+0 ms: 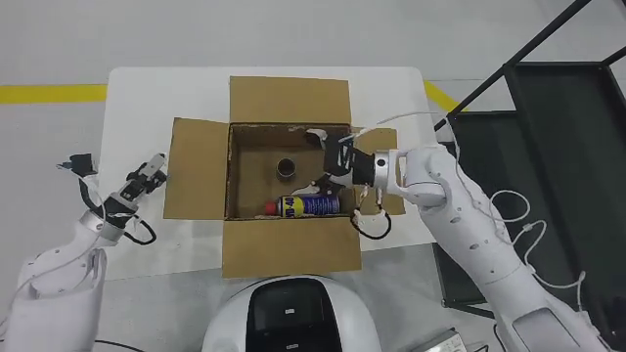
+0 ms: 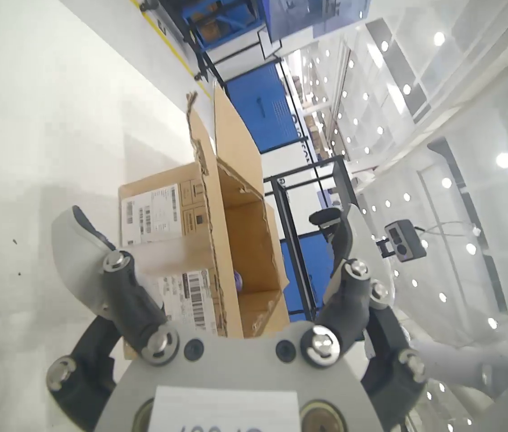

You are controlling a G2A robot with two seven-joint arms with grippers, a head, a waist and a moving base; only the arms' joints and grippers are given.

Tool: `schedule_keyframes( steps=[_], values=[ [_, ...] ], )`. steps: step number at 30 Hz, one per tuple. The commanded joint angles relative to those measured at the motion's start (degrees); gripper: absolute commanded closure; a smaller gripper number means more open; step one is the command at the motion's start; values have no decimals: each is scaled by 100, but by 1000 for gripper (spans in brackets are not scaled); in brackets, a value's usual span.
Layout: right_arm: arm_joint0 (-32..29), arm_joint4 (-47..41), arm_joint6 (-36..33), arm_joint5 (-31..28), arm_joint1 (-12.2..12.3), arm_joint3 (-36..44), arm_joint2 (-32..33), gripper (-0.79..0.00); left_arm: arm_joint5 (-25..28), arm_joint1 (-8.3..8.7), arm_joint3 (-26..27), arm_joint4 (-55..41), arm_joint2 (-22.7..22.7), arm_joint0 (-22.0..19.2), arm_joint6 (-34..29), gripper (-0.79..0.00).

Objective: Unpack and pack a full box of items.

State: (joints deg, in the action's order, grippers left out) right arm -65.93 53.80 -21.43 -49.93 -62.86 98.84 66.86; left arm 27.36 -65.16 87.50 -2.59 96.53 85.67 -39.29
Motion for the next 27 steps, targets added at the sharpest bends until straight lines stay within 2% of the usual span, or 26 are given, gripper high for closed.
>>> schedule_keyframes(
  steps=[1,5,8,18,22,27],
  values=[
    [58,17,50,-3,-6,-77,-56,-785,-32,5,-87,-34,-74,-66,-111,-785],
    [58,17,50,-3,-6,-77,-56,-785,-86,7,-244,-363,-260,-239,-415,-785],
    [58,17,50,-3,-6,-77,-56,-785,-78,16,-329,-271,-344,-365,-460,-785],
    [8,-19,58,92,-9,-87,-80,-785,-131,33,37,-323,-491,-442,-386,-785],
    [-106,-852,-158,-94,40,-295,24,-785,-137,43,199,-528,-523,-423,-489,-785],
    [-675,-2461,-673,-441,264,-436,762,-785,-158,66,373,-602,-592,-473,-703,-785]
  ],
)
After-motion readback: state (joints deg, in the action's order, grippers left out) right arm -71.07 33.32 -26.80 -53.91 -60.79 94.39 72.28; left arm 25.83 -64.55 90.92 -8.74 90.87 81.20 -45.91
